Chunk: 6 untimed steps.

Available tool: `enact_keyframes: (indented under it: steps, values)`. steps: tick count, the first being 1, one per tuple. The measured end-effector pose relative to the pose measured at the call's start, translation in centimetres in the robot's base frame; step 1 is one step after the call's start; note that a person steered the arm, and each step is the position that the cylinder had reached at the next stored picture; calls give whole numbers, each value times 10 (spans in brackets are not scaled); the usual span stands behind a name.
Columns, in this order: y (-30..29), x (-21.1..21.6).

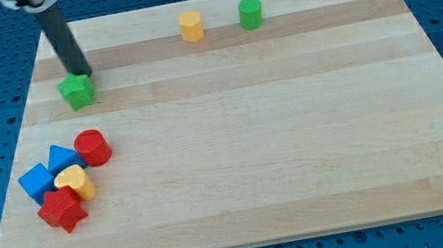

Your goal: Move the green circle into the yellow hexagon

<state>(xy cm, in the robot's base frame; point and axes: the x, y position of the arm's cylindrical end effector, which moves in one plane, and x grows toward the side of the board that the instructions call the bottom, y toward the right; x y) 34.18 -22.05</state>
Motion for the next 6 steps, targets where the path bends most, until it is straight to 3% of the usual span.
enact_keyframes:
  steps: [1,2,3,4,5,6]
  values:
    - [25,63]
    - [39,94]
    - [168,67]
    - [311,9]
    - [390,-66]
    - [303,-80]
